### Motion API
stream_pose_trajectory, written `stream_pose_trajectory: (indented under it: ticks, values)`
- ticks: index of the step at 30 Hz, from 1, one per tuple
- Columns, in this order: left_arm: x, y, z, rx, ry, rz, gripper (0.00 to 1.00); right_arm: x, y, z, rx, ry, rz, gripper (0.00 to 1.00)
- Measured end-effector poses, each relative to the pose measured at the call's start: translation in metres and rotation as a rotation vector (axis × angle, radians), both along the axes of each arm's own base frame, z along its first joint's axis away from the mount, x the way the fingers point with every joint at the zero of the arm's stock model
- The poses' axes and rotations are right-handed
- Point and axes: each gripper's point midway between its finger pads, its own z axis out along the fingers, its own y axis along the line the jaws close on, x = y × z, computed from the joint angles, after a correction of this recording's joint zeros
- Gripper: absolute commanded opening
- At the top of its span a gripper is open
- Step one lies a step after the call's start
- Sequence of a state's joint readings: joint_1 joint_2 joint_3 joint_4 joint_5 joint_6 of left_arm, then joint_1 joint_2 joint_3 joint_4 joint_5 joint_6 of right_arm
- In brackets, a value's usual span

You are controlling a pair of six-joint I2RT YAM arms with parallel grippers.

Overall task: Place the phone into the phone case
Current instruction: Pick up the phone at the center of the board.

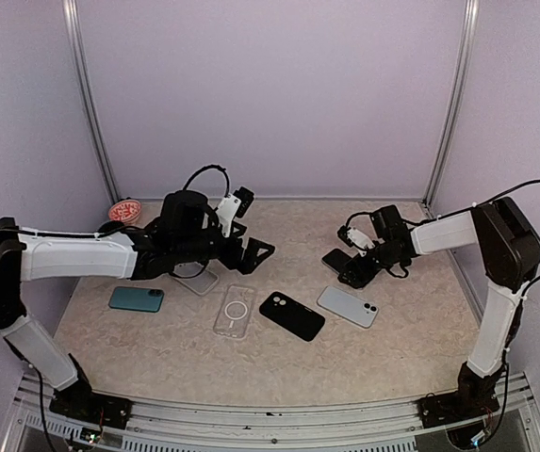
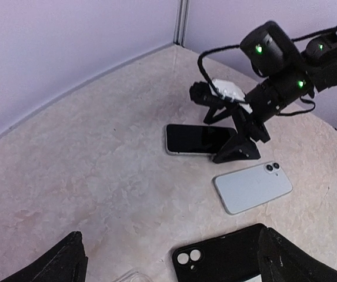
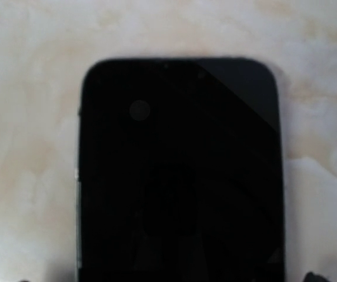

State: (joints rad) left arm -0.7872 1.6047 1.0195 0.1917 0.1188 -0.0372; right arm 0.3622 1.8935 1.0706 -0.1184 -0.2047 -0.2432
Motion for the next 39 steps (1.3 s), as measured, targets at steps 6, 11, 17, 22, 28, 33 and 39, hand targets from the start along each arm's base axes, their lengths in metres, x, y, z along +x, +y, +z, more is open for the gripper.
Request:
stream_pose_trajectory:
  ticks: [6,11,17,22,28,33,39]
  values:
    - [0.006,0.021,0.047,-0.116,-0.101,0.121,0.99,0.004,-0.001,-0.006,0.008,0.005,0.003,0.99]
    - [0.012,0.033,0.049,-0.14,-0.11,0.2,0.99,0.005,-0.001,-0.006,0.011,0.002,0.005,0.95]
    - [0.016,0.041,0.046,-0.167,-0.1,0.261,0.99,0.006,0.0,-0.006,0.011,0.0,0.013,0.9]
    - [0.013,0.048,0.051,-0.193,-0.104,0.278,0.99,0.01,0.003,-0.006,0.014,-0.004,0.024,0.82]
    - [0.004,0.052,0.052,-0.228,-0.118,0.259,0.99,0.013,0.006,-0.006,0.02,-0.006,0.035,0.76]
    - [0.002,0.052,0.047,-0.243,-0.095,0.239,0.99,0.013,0.007,-0.006,0.023,-0.006,0.038,0.72]
    - [0.006,0.056,0.05,-0.277,-0.08,0.239,0.99,0.013,0.007,-0.005,0.027,-0.011,0.039,0.72]
